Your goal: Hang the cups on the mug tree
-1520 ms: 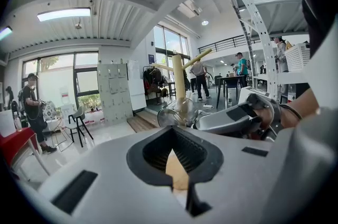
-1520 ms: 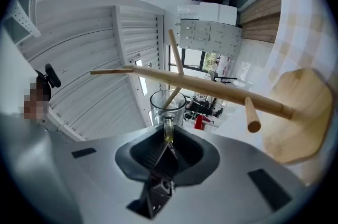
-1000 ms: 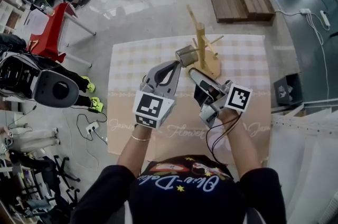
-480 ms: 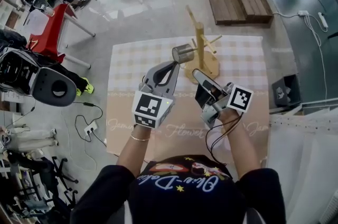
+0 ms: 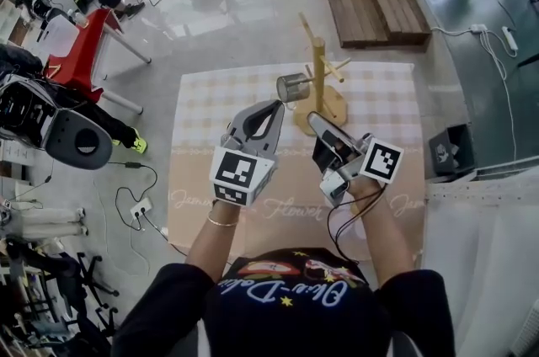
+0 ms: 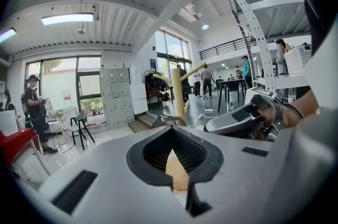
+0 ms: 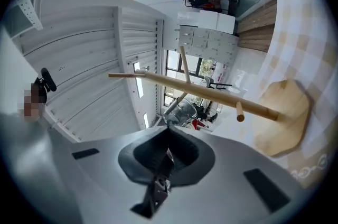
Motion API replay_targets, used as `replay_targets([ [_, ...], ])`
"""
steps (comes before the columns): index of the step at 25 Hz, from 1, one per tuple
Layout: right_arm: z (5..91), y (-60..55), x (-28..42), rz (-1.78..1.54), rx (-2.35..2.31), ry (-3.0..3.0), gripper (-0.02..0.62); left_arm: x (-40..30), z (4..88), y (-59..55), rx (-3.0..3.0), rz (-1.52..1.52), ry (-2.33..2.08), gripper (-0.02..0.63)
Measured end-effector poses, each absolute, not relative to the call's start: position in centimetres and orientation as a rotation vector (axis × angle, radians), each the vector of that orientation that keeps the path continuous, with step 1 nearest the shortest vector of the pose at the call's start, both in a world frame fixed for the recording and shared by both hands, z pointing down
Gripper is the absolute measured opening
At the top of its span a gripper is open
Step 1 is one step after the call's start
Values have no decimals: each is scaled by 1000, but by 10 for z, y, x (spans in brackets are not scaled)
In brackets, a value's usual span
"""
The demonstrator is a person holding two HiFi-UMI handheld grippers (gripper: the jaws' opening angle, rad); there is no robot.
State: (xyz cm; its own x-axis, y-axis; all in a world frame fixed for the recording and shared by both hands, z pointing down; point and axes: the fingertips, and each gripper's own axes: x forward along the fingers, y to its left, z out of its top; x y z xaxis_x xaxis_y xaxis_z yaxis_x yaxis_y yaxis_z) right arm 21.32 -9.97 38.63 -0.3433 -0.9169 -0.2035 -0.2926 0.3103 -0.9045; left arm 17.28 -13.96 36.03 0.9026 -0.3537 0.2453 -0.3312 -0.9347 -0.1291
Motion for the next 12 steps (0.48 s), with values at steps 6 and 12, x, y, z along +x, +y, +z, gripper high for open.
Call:
replay_targets([
  [6,374,-96,206,-1008,-1081,1860,9,167,354,-134,-2985,-385,544,2],
  [12,360,-89,200,-984,-1095,1890,9,157,343,-127,-3013,-323,564,3],
])
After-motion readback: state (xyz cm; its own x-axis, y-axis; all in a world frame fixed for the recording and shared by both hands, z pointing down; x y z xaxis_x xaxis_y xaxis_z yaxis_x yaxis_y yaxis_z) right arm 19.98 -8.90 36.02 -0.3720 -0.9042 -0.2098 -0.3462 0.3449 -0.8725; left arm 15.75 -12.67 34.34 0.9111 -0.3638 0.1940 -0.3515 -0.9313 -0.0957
